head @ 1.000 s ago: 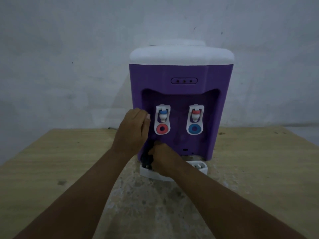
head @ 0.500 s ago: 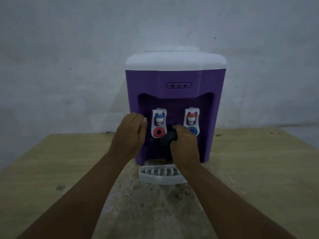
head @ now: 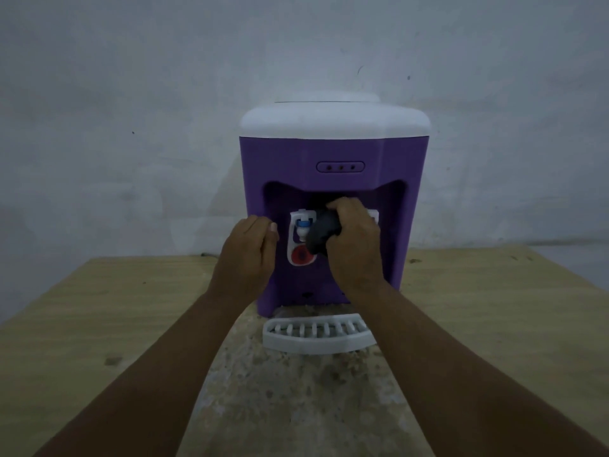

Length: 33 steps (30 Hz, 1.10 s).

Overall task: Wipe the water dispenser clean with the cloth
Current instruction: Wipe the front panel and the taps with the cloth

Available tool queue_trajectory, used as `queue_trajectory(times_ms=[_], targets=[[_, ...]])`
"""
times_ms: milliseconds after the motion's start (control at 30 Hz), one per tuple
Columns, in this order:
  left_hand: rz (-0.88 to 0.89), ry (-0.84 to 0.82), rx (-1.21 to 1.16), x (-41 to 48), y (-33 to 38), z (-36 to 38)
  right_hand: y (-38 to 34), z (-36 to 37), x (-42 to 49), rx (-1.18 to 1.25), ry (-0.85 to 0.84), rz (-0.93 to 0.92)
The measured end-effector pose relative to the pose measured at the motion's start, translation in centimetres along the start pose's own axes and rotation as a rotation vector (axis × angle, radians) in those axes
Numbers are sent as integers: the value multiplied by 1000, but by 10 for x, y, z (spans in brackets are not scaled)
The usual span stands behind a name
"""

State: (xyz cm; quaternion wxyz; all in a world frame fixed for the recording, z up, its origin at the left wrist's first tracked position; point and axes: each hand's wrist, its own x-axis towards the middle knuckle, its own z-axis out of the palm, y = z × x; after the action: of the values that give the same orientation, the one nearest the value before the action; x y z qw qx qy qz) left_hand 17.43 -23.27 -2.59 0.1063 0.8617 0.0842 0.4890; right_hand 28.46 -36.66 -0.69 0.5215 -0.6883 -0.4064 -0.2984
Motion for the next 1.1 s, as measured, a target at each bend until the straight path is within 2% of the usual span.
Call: queue_trajectory(times_ms=[100,233,367,533,600,767,933,1000,1100], targets=[[-1,7,1,0,0,0,8,2,-18,-140,-131,-45],[-12,-10,-3,-2,-1,0,10,8,-34,-314,-310,-13],[-3,-16,-13,-3,0,-2,17,15,-47,-332,-409,129],[13,-27,-23,0,-1,-3,7,23,-45,-120,-263,426],[19,-30,-25,0,-1,-3,3,23,-42,-70,-219,457],[26,-37,-27,1,-2,-3,-4,15,-32,-92,-135,316],[35,-30,-28,2,-3,-3,-23,1,-11,-72,51,96],[45,-19,-23,2,-3,-3,-25,-1,-5,-77,53,39],[45,-11,-18,2,-3,-2,-27,0,-5,-93,-10,57]])
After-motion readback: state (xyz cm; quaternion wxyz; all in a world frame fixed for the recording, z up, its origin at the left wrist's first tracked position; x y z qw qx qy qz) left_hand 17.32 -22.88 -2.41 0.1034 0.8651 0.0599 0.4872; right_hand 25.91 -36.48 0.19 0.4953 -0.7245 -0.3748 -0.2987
